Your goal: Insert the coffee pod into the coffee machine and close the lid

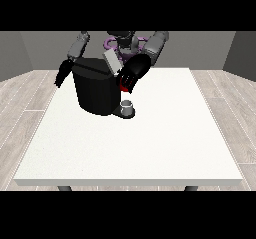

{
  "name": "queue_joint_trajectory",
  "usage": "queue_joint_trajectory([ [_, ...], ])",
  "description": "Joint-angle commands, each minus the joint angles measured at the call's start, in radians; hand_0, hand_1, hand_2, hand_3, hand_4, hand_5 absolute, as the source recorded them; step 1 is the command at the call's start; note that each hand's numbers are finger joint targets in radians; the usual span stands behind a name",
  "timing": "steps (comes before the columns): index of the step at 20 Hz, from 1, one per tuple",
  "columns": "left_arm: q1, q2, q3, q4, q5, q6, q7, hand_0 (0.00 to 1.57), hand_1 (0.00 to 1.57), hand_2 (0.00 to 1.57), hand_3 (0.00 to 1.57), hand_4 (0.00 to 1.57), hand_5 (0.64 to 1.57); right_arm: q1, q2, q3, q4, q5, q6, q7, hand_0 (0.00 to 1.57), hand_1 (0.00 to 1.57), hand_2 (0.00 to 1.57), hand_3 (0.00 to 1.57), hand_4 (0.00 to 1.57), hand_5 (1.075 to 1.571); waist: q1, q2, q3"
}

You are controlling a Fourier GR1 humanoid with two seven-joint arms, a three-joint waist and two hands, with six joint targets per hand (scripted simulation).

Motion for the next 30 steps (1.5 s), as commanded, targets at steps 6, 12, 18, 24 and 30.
queue_joint_trajectory([
  [6,0.054,-0.019,-0.009,0.026,-0.034,0.069,-0.019,0.0,0.0,0.53,0.45,0.0,1.571,0.029,0.041,0.029,-0.02,0.015,-0.023,0.049,0.0,0.0,0.0,0.0,0.15,1.571,0.018,-0.047,-0.0025],
  [12,0.082,-0.057,0.001,0.011,-0.006,0.007,0.002,0.0,0.0,0.22,0.15,0.0,1.571,0.072,-0.019,-0.04,0.058,-0.049,0.044,-0.019,0.0,0.0,0.0,0.0,0.0,1.571,0.072,-0.117,-0.0017],
  [18,0.241,-0.191,-0.041,0.0,-0.005,-0.013,0.047,0.0,0.0,0.0,0.0,0.0,1.571,0.233,0.035,-0.012,0.094,-0.041,0.028,-0.05,0.0,0.0,0.0,0.0,0.0,1.571,0.149,-0.316,-0.0019],
  [24,0.359,-0.368,0.171,-0.017,0.268,0.017,-0.013,0.0,0.0,0.0,0.0,0.2,1.571,0.301,0.038,-0.037,0.115,-0.04,-0.007,-0.077,0.0,0.0,0.0,0.0,0.0,1.571,0.25,-0.419,-0.0053],
  [30,0.559,-0.487,0.33,0.034,0.482,-0.056,-0.054,0.0,0.0,0.0,0.0,0.07,1.571,0.366,0.033,-0.045,0.057,-0.101,0.064,-0.077,0.0,0.0,0.0,0.0,0.0,1.571,0.334,-0.628,-0.0049],
])
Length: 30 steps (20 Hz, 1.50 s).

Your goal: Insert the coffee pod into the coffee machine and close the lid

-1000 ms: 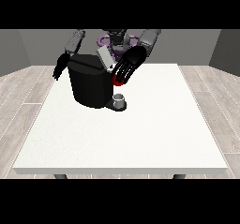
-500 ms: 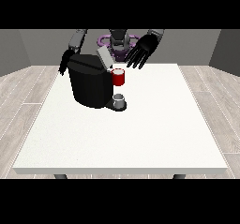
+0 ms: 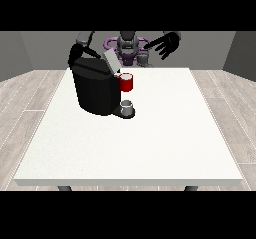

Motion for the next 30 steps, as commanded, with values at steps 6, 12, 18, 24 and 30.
queue_joint_trajectory([
  [6,0.292,-0.133,0.046,0.021,0.111,-0.028,-0.06,0.0,0.0,0.0,0.0,0.37,1.571,-0.022,-0.042,0.031,-0.097,-0.067,0.151,0.065,0.0,0.0,0.0,0.0,0.0,1.571,0.126,-0.203,0.0016],
  [12,0.324,-0.157,-0.015,-0.056,0.182,-0.055,0.012,0.0,0.0,0.0,0.0,0.41,1.571,-0.078,-0.092,0.022,-0.076,-0.033,0.155,0.026,0.0,0.0,0.0,0.0,0.25,1.571,0.205,-0.2,0.0027],
  [18,0.412,-0.158,-0.103,-0.18,0.283,-0.089,0.062,0.0,0.0,0.0,0.0,0.46,1.571,-0.162,-0.108,-0.059,-0.023,-0.089,0.139,0.146,0.0,0.0,0.0,0.0,0.0,1.571,0.256,-0.189,0.0028],
  [24,0.399,-0.142,-0.084,-0.338,0.311,-0.14,0.117,0.0,0.0,0.0,0.0,0.39,1.571,-0.247,-0.116,-0.11,0.021,-0.152,0.153,0.158,0.0,0.0,0.0,0.0,0.08,1.571,0.295,-0.084,0.0028],
  [30,0.483,-0.158,-0.194,-0.456,0.356,-0.025,0.148,0.0,0.0,0.0,0.0,0.36,1.571,-0.295,-0.096,-0.111,0.091,-0.187,0.168,0.154,0.0,0.0,0.0,0.0,0.17,1.571,0.252,-0.019,0.0026],
])
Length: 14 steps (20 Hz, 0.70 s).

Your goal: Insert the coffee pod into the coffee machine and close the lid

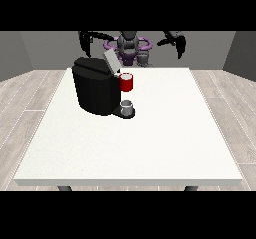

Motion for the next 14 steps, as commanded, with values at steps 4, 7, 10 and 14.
queue_joint_trajectory([
  [4,0.087,0.03,-0.026,-0.196,0.055,0.007,0.092,0.0,0.0,0.0,0.0,0.28,1.571,-0.056,0.008,0.025,0.057,-0.006,0.011,0.017,0.0,0.0,0.0,0.0,0.0,1.571,-0.014,0.045,-0.0001],
  [7,0.131,0.036,-0.026,-0.237,0.058,0.031,0.021,0.0,0.0,0.0,0.0,0.35,1.571,-0.107,0.002,0.037,0.059,-0.01,0.024,0.029,0.0,0.0,0.0,0.0,0.0,1.571,-0.044,0.097,-0.0003],
  [10,0.111,0.01,-0.052,-0.27,0.045,0.064,0.045,0.0,0.0,0.0,0.0,0.37,1.571,-0.174,0.018,0.051,0.086,0.012,-0.002,-0.004,0.0,0.0,0.0,0.0,0.0,1.571,-0.027,0.14,-0.0003],
  [14,0.162,0.042,-0.047,-0.374,0.105,0.009,0.108,0.0,0.0,0.0,0.0,0.38,1.571,-0.183,0.008,0.052,0.132,0.012,0.019,-0.033,0.0,0.0,0.0,0.0,0.0,1.571,-0.021,0.145,-0.0002],
])
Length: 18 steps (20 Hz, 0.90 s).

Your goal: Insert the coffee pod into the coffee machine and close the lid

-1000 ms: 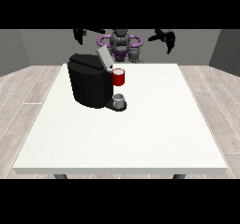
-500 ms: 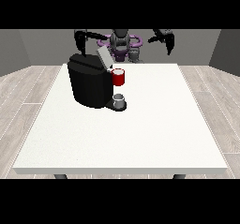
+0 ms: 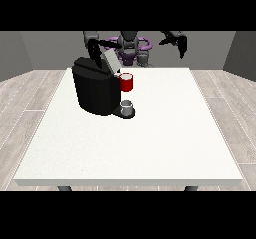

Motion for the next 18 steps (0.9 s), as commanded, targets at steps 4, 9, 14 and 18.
queue_joint_trajectory([
  [4,0.04,0.024,0.018,-0.073,0.02,0.04,0.041,0.0,0.0,0.0,0.0,0.38,1.571,-0.102,0.003,0.03,0.004,0.002,0.009,0.073,0.0,0.0,0.0,0.0,0.07,1.571,-0.042,0.018,0.0003],
  [9,0.069,0.047,0.013,-0.099,0.016,0.04,-0.016,0.0,0.0,0.0,0.0,0.33,1.571,-0.109,0.017,0.043,0.036,0.026,0.005,-0.027,0.0,0.0,0.0,0.0,0.2,1.571,-0.036,0.075,0.0003],
  [14,0.028,0.064,0.009,-0.139,0.016,0.047,0.041,0.0,0.0,0.0,0.0,0.36,1.571,-0.193,-0.02,0.043,0.067,0.041,0.029,-0.03,0.0,0.0,0.0,0.0,0.16,1.571,-0.008,0.109,0.0004],
  [18,-0.003,0.051,-0.006,-0.108,0.012,0.053,0.057,0.0,0.0,0.0,0.0,0.36,1.571,-0.263,0.01,0.091,0.049,0.09,-0.007,0.016,0.0,0.0,0.0,0.0,0.1,1.571,-0.002,0.119,0.0002],
])
